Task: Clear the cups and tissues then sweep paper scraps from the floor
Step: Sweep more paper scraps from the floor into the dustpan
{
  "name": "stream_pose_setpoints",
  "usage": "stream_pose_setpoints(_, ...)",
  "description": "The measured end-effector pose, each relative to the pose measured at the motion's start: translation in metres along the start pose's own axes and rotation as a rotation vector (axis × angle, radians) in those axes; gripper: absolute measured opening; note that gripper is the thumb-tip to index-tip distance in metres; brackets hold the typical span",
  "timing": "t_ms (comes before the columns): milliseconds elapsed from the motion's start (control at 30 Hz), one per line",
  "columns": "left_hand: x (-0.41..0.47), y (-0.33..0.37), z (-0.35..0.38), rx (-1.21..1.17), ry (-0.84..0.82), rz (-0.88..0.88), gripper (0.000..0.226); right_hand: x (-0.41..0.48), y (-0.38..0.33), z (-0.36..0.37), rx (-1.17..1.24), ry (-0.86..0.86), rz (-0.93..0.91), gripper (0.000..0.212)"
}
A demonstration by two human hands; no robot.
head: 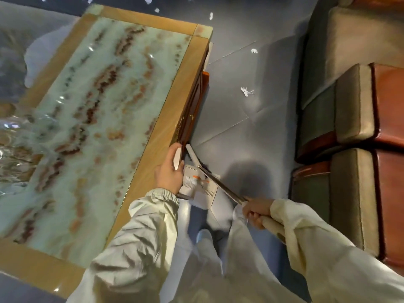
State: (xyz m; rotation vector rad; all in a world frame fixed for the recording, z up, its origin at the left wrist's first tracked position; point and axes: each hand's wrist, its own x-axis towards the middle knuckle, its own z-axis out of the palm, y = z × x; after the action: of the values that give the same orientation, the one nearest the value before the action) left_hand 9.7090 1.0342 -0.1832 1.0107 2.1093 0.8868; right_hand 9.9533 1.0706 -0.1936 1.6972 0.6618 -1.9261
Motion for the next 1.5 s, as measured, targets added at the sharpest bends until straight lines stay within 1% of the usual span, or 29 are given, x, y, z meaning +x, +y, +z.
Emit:
stream_pose_setpoints(100,-0.005,0.000,-0.003,0.019,-0.029,0.013,0.048,-0.025,0.010,-0.020,0.045,-0.015,-0.019,0.035)
stream_pose_setpoints(167,-0.010,-0.004,-0.009,0.021,-0.040,0.016,0.047,-0.039,0.012,-0.029,0.128,-0.052,-0.010,0.038)
stream_pose_setpoints(233,-0.017,-0.007,-0.016,0.076,-0.035,0.032,0.045,-0.050,0.013,-0.030,0.210,-0.091,0.006,0.033)
stream_pose_setpoints(333,-0.025,-0.007,-0.022,0.102,-0.019,0.024,0.041,-0.055,0.011,-0.030,0.215,-0.041,-0.097,0.020)
stream_pose_setpoints(367,-0.027,-0.006,-0.022,0.098,-0.015,0.017,0.041,-0.054,0.008,-0.032,0.241,-0.026,-0.132,0.019)
stream_pose_setpoints(433,-0.028,-0.005,-0.020,0.083,-0.008,0.016,0.041,-0.050,0.001,-0.036,0.294,-0.007,-0.156,0.023)
stream_pose_setpoints(533,-0.027,-0.005,-0.015,0.046,0.004,0.009,0.043,-0.035,-0.011,-0.036,0.336,0.039,-0.189,0.023)
stream_pose_setpoints(600,-0.024,-0.007,-0.011,0.053,0.010,0.000,0.043,-0.016,-0.017,-0.027,0.396,-0.006,-0.180,0.030)
stream_pose_setpoints(700,-0.018,-0.012,-0.010,0.075,0.024,-0.008,0.042,0.014,-0.025,-0.001,0.576,-0.079,-0.137,0.060)
stream_pose_setpoints(733,-0.016,-0.014,-0.010,0.071,0.026,-0.005,0.043,0.020,-0.029,0.008,0.617,-0.103,-0.152,0.059)
stream_pose_setpoints(767,-0.013,-0.015,-0.011,0.059,0.022,-0.008,0.044,0.025,-0.033,0.017,0.643,-0.137,-0.167,0.053)
stream_pose_setpoints(833,-0.008,-0.014,-0.013,0.028,0.012,-0.035,0.045,0.030,-0.041,0.024,0.680,-0.193,-0.151,0.051)
stream_pose_setpoints(867,-0.007,-0.012,-0.014,0.021,0.012,-0.046,0.045,0.029,-0.044,0.021,0.683,-0.216,-0.143,0.049)
stream_pose_setpoints(900,-0.006,-0.012,-0.014,0.020,0.013,-0.056,0.045,0.027,-0.047,0.016,0.670,-0.198,-0.148,0.044)
stream_pose_setpoints(1033,-0.008,-0.010,-0.014,0.043,0.028,-0.038,0.044,0.003,-0.054,-0.009,0.513,-0.075,-0.162,0.029)
stream_pose_setpoints(1100,-0.011,-0.009,-0.012,0.075,0.036,-0.023,0.044,-0.007,-0.055,-0.013,0.371,0.017,-0.192,0.025)
stream_pose_setpoints(1167,-0.014,-0.008,-0.009,0.059,0.034,-0.027,0.045,-0.015,-0.055,-0.012,0.220,0.118,-0.243,0.022)
stream_pose_setpoints(1200,-0.015,-0.008,-0.008,0.056,0.024,-0.028,0.046,-0.018,-0.056,-0.013,0.191,0.146,-0.271,0.022)
stream_pose_setpoints(1267,-0.017,-0.010,-0.009,0.066,0.007,-0.023,0.046,-0.025,-0.056,-0.018,0.218,0.143,-0.301,0.026)
stream_pose_setpoints(1367,-0.017,-0.011,-0.015,0.082,0.009,-0.027,0.044,-0.032,-0.051,-0.029,0.261,0.127,-0.287,0.030)
stream_pose_setpoints(1500,-0.013,-0.010,-0.017,0.035,0.012,-0.014,0.044,-0.023,-0.037,-0.033,0.171,0.191,-0.289,0.022)
